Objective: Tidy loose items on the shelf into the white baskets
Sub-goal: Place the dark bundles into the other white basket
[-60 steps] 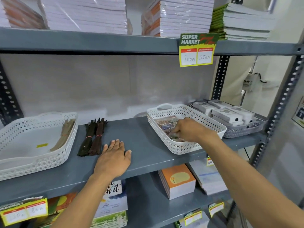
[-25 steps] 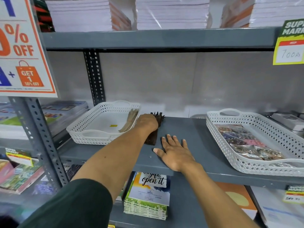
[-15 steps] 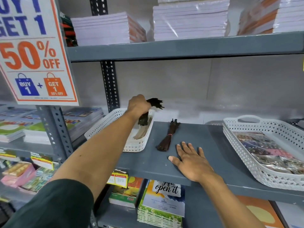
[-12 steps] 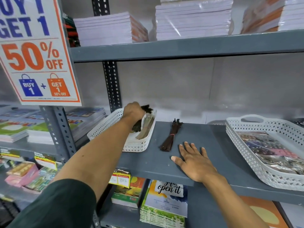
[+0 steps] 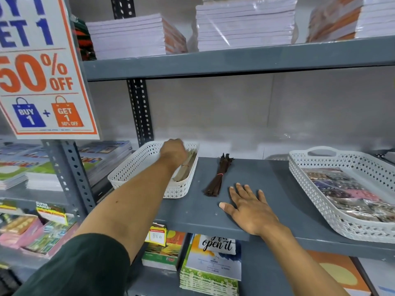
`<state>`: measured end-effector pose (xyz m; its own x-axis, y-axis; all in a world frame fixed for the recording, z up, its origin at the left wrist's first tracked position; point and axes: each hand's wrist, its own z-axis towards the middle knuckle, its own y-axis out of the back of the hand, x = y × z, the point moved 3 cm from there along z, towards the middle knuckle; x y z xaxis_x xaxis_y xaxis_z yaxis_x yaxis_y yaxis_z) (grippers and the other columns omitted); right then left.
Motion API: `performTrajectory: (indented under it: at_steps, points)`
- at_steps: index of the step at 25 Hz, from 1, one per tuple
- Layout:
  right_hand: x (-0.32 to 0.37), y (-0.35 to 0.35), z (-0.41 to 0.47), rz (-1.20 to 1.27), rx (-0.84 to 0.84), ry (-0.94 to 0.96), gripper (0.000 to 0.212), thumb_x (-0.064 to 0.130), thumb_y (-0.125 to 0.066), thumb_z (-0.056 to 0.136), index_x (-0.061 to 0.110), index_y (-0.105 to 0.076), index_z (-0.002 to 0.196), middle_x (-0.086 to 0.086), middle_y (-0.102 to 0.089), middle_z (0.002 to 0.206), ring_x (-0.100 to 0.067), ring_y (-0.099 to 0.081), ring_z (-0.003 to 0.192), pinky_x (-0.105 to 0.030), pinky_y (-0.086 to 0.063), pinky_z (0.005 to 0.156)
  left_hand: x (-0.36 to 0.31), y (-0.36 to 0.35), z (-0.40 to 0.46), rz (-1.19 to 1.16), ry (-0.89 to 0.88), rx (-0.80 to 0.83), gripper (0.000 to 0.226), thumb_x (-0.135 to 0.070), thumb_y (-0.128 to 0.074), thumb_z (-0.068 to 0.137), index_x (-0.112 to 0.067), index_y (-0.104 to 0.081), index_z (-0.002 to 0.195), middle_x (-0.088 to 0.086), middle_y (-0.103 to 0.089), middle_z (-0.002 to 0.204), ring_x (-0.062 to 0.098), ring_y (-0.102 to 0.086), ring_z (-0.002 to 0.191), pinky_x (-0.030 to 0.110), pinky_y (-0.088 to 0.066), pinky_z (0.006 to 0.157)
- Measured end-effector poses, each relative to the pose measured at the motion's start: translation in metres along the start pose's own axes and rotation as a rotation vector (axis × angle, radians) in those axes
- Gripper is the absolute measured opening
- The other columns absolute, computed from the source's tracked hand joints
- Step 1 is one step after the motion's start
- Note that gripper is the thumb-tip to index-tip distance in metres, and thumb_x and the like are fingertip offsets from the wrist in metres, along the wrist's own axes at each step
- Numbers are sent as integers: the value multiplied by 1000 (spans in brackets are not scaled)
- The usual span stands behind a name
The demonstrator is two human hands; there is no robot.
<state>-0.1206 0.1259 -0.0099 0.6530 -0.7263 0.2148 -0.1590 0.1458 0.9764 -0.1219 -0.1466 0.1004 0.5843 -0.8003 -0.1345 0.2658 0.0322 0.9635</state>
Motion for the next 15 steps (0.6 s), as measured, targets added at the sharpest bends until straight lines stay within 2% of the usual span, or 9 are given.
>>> performTrajectory:
  at_steps: [1,3,7,9,12,14,15]
  points:
    - [1,0,0,-1,0,1,80,73,-12,98,28,1,163,4,11,171,-18,15,157,-50,11,125,-21,7,-2,-44,-70,-55,27,-19,-58,92,-2,-67,112,20,-70,116,38,-67,108,36,-54,85]
    - [1,0,0,3,-1,1,80,73,-13,98,28,0,163,3,11,171,-18,14,157,-50,11,125,-65,9,-9,-86,-186,-54,27,-19,-58,92,-1,-68,109,20,-71,115,38,-67,105,35,-53,83]
    - [2,2,-1,9,-4,-5,81,72,-15,98,27,-2,163,3,9,172,-18,13,157,-51,11,125,-112,-30,-25,-16,-219,193,51,-47,-61,96,-7,-64,128,13,-65,130,35,-63,119,37,-51,93]
    - [3,2,-2,3,0,-6,81,72,-15,98,26,-2,163,3,9,172,-19,12,157,-51,11,125,-112,-48,-30,37,-187,273,55,-48,-67,93,-7,-63,130,12,-66,130,32,-64,119,36,-53,93]
    - [3,2,-3,14,-1,-3,81,72,-15,98,27,-2,163,3,9,172,-18,13,157,-50,11,125,-103,-52,-21,-55,-130,289,27,-22,-68,86,-6,-68,109,12,-73,114,31,-73,96,37,-61,86]
    - [2,3,-2,19,-4,-2,80,72,-15,98,27,-1,163,4,10,172,-18,13,157,-50,11,125,-94,-29,-9,-161,-99,227,20,-25,-68,83,-7,-65,92,9,-74,98,29,-74,82,36,-60,82]
    - [1,2,-2,21,-4,-1,80,72,-15,98,27,-1,163,4,10,171,-17,13,157,-49,11,125,-87,-11,-2,-209,-98,189,24,-29,-70,84,-7,-63,89,7,-71,91,28,-71,77,32,-57,76]
